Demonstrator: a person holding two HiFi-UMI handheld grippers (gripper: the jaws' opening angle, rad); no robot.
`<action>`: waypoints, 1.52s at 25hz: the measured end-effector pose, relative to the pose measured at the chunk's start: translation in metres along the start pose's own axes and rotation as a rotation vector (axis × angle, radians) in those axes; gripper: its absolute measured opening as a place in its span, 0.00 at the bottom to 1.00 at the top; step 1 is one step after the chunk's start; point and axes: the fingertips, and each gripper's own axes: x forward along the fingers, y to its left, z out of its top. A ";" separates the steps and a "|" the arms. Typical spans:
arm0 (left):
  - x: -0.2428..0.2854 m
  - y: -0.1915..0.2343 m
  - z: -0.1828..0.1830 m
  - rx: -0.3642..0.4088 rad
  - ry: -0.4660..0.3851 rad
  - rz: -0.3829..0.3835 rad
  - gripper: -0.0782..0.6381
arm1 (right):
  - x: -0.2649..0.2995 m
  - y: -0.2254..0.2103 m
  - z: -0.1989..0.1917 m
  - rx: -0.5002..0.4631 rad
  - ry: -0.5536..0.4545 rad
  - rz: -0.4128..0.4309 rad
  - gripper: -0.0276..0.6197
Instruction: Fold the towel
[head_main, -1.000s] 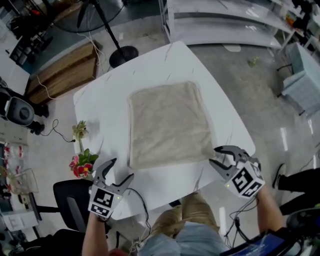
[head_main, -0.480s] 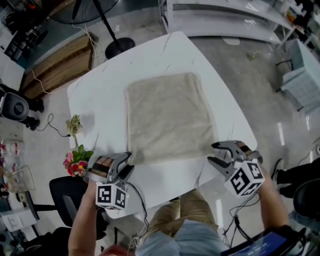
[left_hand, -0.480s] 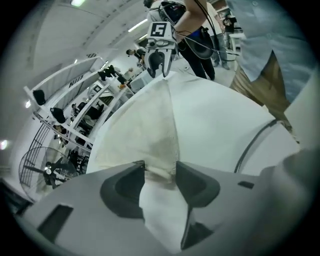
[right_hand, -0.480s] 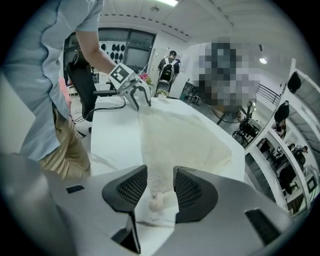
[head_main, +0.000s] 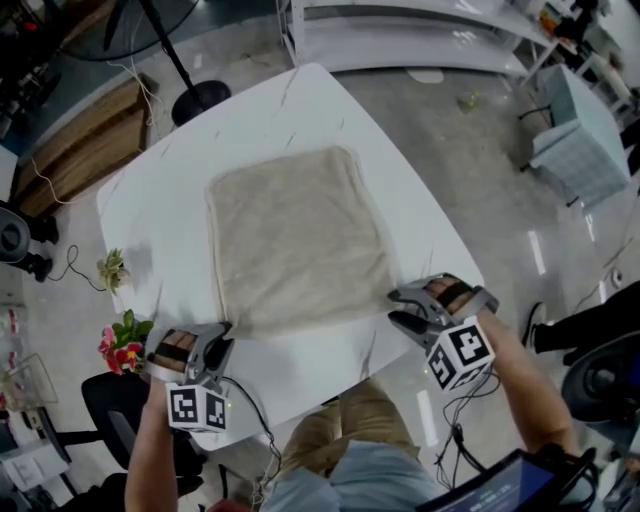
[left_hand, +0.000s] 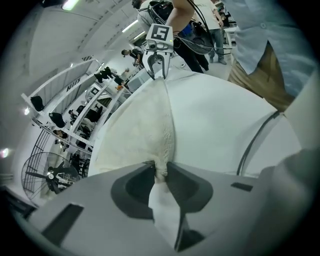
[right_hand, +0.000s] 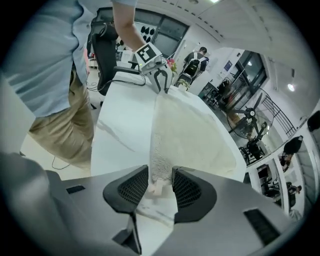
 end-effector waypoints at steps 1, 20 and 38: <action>0.000 0.000 0.000 -0.006 -0.002 -0.002 0.21 | 0.004 0.000 -0.002 -0.013 0.007 -0.010 0.29; -0.063 0.006 0.033 -0.271 -0.142 0.020 0.18 | -0.058 0.007 0.020 0.147 -0.070 -0.039 0.10; -0.148 0.036 0.071 -0.474 -0.279 0.032 0.18 | -0.137 -0.018 0.054 0.267 -0.158 -0.112 0.10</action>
